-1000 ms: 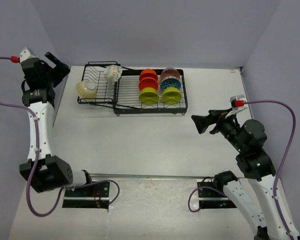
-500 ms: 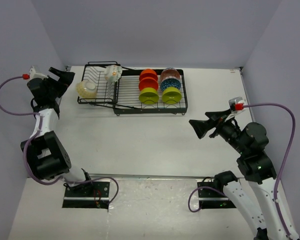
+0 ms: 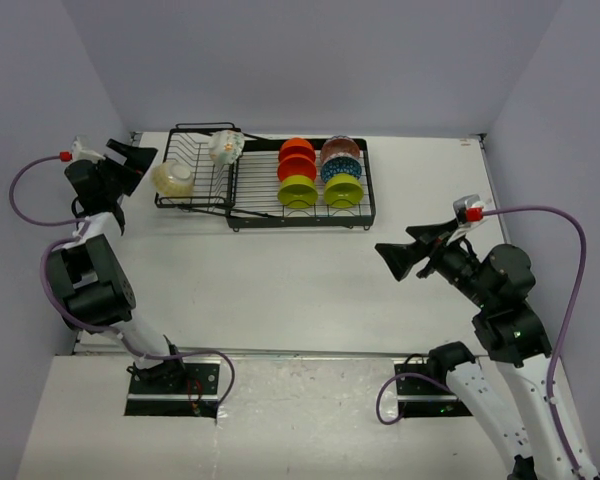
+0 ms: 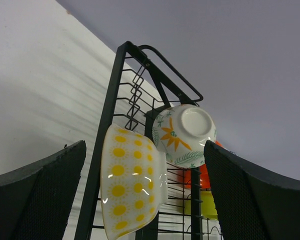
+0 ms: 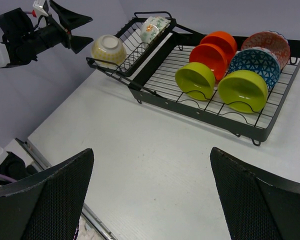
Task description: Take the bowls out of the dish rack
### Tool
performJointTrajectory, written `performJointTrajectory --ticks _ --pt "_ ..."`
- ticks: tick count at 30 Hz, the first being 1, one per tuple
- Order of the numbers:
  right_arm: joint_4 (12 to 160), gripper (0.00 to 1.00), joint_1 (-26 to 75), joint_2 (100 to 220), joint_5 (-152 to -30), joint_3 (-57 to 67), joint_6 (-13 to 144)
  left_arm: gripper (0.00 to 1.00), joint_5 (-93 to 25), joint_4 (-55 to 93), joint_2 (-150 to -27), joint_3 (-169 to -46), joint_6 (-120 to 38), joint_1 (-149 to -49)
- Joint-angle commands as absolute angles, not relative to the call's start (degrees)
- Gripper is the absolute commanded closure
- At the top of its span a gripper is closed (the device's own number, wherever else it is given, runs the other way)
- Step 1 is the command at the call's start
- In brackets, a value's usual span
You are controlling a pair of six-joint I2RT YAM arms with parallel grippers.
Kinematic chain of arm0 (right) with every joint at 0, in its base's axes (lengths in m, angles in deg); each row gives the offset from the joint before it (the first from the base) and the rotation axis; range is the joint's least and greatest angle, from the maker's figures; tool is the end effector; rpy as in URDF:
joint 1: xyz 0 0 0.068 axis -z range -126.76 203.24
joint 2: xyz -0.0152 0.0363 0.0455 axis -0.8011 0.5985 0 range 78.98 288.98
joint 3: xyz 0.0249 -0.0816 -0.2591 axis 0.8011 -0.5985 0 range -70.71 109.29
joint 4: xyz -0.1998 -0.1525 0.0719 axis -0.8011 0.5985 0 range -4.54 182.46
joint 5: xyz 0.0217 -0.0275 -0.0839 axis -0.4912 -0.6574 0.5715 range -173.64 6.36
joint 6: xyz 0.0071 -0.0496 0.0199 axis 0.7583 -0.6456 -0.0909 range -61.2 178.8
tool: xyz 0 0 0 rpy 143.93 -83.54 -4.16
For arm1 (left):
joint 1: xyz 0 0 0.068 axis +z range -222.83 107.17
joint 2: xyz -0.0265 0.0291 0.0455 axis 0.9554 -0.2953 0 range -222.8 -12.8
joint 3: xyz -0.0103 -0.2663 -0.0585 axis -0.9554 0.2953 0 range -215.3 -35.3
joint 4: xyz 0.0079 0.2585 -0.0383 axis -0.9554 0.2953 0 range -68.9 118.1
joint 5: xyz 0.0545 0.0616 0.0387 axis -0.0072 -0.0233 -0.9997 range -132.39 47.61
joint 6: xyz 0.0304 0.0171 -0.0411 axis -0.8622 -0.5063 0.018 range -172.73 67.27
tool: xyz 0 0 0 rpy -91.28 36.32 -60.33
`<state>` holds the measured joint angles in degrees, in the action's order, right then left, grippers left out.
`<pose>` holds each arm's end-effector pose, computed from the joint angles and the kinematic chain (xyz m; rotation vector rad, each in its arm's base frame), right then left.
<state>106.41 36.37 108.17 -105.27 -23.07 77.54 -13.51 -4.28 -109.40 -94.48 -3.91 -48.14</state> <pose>0.1014 0.0445 0.3720 -0.2731 1.6461 0.7790 0.3563 0.1449 0.2527 -0.7670 1.6462 -0.7485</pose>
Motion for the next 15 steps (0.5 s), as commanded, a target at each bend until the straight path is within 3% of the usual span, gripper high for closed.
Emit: performJointTrajectory --ticks 1,15 --pt "104.5 0.01 36.3 108.2 -107.0 -23.2 76.7 0.0 -9.7 -11.4 -109.4 -93.8 -2.3 -47.9" --pt "104.1 0.01 36.3 106.8 -105.9 -23.6 76.6 0.01 -12.1 -6.8 -107.7 -90.1 -1.8 -48.0"
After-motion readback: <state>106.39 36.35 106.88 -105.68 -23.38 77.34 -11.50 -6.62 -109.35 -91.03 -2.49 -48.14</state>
